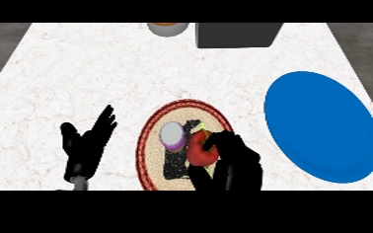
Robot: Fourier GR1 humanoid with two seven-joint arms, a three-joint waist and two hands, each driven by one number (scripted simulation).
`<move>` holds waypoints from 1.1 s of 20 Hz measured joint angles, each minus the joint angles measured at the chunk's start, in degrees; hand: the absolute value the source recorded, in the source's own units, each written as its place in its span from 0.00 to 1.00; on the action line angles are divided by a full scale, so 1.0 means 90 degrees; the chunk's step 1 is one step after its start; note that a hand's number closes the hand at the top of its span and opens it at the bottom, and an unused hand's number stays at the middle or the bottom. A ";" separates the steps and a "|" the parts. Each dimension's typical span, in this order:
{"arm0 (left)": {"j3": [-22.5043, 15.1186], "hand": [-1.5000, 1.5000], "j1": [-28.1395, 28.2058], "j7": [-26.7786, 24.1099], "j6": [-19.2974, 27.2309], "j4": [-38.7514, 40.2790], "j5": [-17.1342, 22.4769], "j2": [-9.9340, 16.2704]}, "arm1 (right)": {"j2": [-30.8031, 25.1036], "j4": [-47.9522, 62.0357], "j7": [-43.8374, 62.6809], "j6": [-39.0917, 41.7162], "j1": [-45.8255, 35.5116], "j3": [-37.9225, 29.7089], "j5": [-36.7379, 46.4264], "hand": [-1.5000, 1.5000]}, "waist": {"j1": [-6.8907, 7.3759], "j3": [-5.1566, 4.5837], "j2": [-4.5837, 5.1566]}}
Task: Pick the bell pepper from the placemat and place it in the plate
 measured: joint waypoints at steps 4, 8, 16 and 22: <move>-0.0023 0.50 -0.0029 -0.0005 0.0033 -0.0014 -0.0037 -0.0037 | -0.0177 -0.0584 -0.0341 -0.0616 0.0407 -0.0755 -0.0343 1.00 | 0.0016 0.0002 0.0020; 0.0052 0.50 -0.0122 -0.0047 -0.0030 0.0086 -0.0022 0.0017 | -0.0726 -0.0787 -0.0661 -0.1304 0.0781 -0.1708 -0.1017 1.00 | 0.0061 -0.0003 0.0040; -0.0041 0.50 -0.0205 -0.0059 -0.0047 0.0144 -0.0104 -0.0095 | -0.2035 0.0009 -0.1432 -0.2560 0.0670 -0.3460 -0.3142 1.00 | 0.0156 -0.0002 0.0053; -0.0048 0.50 -0.0131 0.0030 -0.0117 0.0026 -0.0086 -0.0087 | -0.3102 0.1264 -0.2743 -0.3438 0.0257 -0.3975 -0.5471 1.00 | 0.0214 0.0000 0.0058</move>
